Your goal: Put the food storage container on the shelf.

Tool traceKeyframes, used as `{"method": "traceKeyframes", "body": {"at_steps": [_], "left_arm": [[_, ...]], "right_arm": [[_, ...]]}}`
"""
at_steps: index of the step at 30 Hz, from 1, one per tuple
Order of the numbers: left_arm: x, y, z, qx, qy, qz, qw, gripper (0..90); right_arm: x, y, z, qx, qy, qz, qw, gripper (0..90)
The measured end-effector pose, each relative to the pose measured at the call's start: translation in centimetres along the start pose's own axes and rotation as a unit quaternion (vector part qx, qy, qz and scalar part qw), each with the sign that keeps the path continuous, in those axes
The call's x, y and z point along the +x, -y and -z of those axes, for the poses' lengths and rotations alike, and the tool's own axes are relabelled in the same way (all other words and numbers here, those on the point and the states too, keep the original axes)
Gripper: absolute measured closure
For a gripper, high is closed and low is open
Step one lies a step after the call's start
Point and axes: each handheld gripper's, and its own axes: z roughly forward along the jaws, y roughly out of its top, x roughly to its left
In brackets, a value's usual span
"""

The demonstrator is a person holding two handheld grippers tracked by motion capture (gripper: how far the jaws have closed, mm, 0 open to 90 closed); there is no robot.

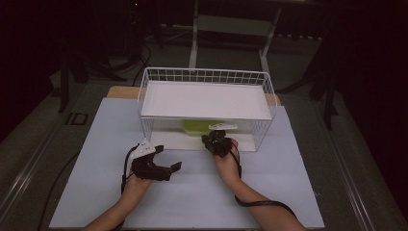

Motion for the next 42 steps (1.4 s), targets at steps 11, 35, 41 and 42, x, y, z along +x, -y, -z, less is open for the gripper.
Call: {"method": "traceKeyframes", "body": {"at_steps": [11,35,41,42], "left_arm": [[-0.2,0.1,-0.4,0.003,0.013,-0.002,0.9999,0.8],[-2.8,-1.6,0.4,-0.005,0.052,-0.016,0.9985,0.8],[-3.5,-1.7,1.7,-0.001,0.061,-0.024,0.9979,0.8],[-3.5,-1.7,1.7,-0.001,0.061,-0.024,0.9979,0.8]], "right_arm": [[1.6,0.6,2.5,-0.027,-0.021,0.032,0.9989,62.8],[1.3,1.7,7.7,-0.022,-0.074,0.02,0.9968,23.5],[1.0,2.5,9.4,-0.029,-0.096,0.021,0.9947,17.7],[1.0,2.5,9.4,-0.029,-0.096,0.021,0.9947,17.7]]}}
